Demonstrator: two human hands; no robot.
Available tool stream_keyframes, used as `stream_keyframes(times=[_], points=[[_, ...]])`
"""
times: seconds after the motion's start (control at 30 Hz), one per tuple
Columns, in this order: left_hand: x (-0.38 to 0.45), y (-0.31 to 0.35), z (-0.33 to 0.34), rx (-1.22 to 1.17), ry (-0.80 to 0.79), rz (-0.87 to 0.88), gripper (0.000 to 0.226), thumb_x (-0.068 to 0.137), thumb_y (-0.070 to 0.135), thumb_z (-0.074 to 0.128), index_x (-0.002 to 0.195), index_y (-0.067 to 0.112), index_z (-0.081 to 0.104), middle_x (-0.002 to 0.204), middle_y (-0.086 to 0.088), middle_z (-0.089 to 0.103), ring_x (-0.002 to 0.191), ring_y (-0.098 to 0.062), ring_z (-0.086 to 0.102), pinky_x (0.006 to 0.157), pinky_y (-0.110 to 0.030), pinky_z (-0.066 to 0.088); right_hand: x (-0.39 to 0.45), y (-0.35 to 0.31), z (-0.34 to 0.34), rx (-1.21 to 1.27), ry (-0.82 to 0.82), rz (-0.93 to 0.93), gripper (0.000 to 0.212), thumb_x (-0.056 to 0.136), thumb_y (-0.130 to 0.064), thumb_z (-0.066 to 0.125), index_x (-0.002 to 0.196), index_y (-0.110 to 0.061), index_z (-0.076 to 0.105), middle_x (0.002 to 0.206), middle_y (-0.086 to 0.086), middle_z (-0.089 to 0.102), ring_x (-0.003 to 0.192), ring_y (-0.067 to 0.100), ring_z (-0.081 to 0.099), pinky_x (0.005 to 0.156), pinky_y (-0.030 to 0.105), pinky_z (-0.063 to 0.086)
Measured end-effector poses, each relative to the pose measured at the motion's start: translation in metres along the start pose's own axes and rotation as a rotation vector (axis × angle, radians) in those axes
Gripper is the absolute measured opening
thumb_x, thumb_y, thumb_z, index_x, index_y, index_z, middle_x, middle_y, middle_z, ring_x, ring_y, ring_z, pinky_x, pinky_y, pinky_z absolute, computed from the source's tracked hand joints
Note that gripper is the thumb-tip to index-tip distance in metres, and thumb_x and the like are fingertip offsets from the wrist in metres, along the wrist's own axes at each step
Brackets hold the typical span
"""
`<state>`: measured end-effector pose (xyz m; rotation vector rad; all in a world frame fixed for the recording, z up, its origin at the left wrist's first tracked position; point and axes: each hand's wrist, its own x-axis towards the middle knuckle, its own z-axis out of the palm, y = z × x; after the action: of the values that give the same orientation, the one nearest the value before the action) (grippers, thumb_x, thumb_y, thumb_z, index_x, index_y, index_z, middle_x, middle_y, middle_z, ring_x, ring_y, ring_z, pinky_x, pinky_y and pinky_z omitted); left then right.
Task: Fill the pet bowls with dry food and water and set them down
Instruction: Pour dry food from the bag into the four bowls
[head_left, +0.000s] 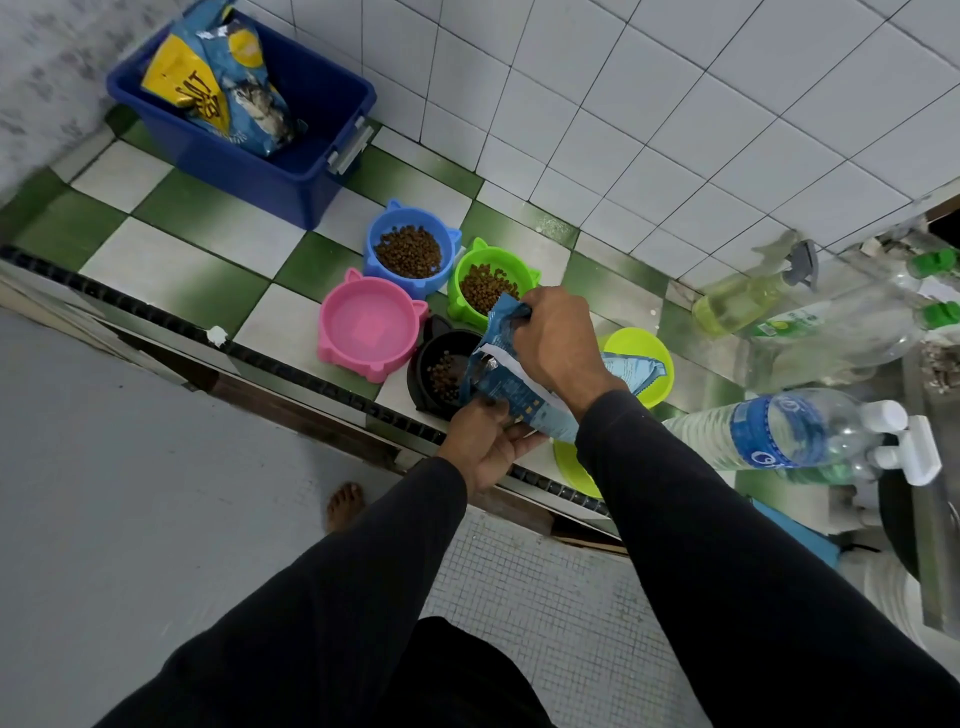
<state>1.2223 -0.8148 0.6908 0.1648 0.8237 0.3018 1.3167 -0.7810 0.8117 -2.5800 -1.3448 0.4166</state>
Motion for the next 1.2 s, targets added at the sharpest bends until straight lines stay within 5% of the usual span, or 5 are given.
stream_keyframes(times=[0.27,1.0,1.2], points=[[0.001,0.001,0.000,-0.009,-0.008,0.020,0.038,0.111,0.014,0.040,0.148,0.012,0.046,0.136,-0.022,0.065,0.112,-0.035,0.069,0.087,-0.050,0.058,0.001,0.003,0.003,0.010,-0.009,0.024,0.014,0.087,-0.007,0.058,0.092,-0.003,0.070,0.095,0.019,0.071,0.085,0.036,0.064,0.064,0.027,0.035],[0.005,-0.005,0.002,-0.064,-0.011,-0.040,0.027,0.110,0.013,0.038,0.124,0.016,0.061,0.111,-0.014,0.077,0.102,-0.032,0.073,0.079,-0.049,0.060,0.001,0.010,0.003,-0.008,0.009,0.019,0.014,0.087,-0.008,0.058,0.091,-0.003,0.070,0.097,0.021,0.071,0.090,0.040,0.064,0.064,0.027,0.034],[0.002,-0.005,0.003,-0.057,-0.039,-0.021,0.033,0.110,0.015,0.042,0.141,0.015,0.054,0.131,-0.019,0.068,0.109,-0.035,0.070,0.085,-0.052,0.058,-0.001,0.013,0.002,0.022,0.019,0.036,0.014,0.088,-0.007,0.056,0.089,-0.003,0.070,0.092,0.022,0.071,0.088,0.042,0.064,0.063,0.027,0.036]])
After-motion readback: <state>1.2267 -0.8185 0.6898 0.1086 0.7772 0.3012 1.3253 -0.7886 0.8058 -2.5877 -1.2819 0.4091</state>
